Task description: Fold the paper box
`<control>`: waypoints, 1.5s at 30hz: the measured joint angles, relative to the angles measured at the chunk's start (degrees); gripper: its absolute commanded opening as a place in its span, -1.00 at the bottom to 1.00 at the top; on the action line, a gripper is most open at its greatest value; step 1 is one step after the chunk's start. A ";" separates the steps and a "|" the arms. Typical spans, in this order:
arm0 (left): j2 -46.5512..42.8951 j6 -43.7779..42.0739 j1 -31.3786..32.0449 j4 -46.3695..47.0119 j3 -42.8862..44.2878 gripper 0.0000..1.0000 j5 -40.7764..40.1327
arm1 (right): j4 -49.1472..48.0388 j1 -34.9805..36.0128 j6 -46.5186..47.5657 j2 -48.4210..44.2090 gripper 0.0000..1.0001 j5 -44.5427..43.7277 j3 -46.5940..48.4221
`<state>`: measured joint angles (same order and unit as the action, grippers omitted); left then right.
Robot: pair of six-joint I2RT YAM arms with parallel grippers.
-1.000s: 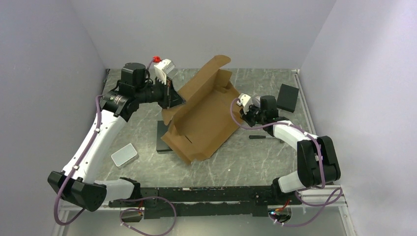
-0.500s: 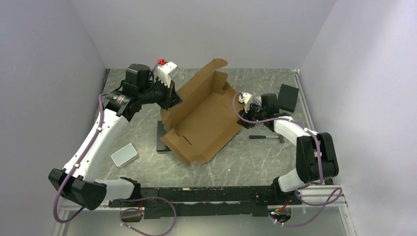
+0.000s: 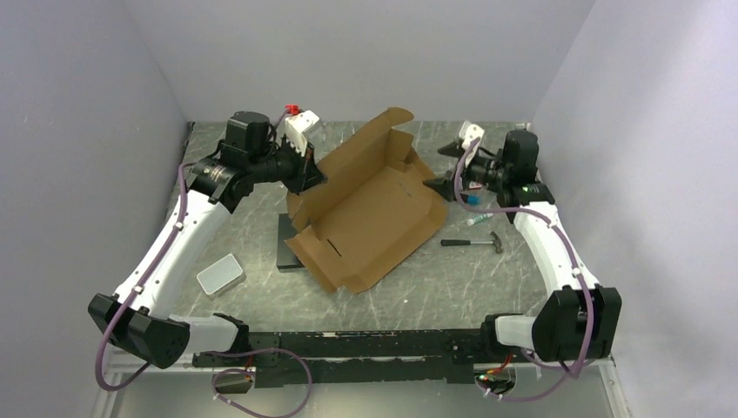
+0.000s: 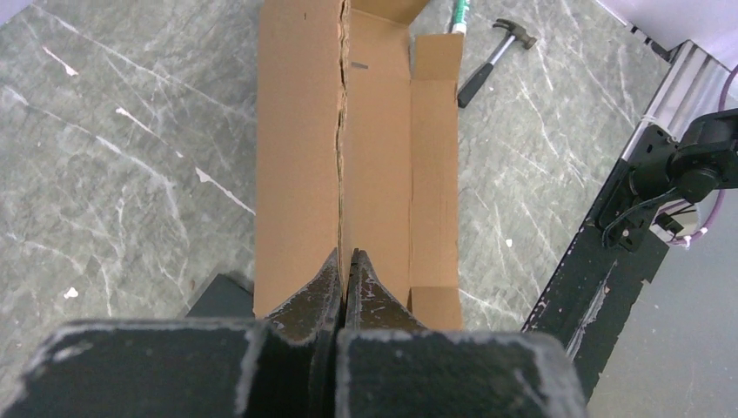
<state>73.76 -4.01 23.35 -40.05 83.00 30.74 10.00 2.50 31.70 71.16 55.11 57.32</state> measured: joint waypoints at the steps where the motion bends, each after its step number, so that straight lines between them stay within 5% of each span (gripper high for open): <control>1: 0.00 0.02 0.02 -0.07 0.28 -1.00 0.20 | -1.40 -0.04 -1.60 0.92 0.89 0.96 1.81; 12: -0.02 0.24 0.26 -0.07 1.27 -1.00 3.56 | -14.40 1.49 -15.91 13.18 0.56 5.57 7.04; 19: -0.02 0.42 0.31 -0.07 1.27 -1.00 5.97 | -15.37 3.17 -17.38 14.78 -0.09 7.21 11.39; 24: -0.02 0.42 0.37 -0.09 1.27 -1.00 7.43 | -15.89 3.15 -16.68 15.67 -0.77 8.50 13.05; 27: -0.02 0.46 0.37 -0.07 1.27 -0.69 7.41 | -15.52 3.17 -15.13 15.87 -1.00 9.53 13.05; 37: -4.07 0.79 0.37 0.59 -1.84 0.58 6.05 | -13.35 3.15 -11.78 15.87 -1.00 10.38 13.00; 45: -16.22 2.71 0.37 2.82 -10.75 0.70 2.99 | -13.55 2.93 -12.02 15.85 -1.00 10.34 12.22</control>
<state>57.54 -1.30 23.73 -37.23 72.25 33.74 -3.55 5.43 19.68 87.00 65.45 69.54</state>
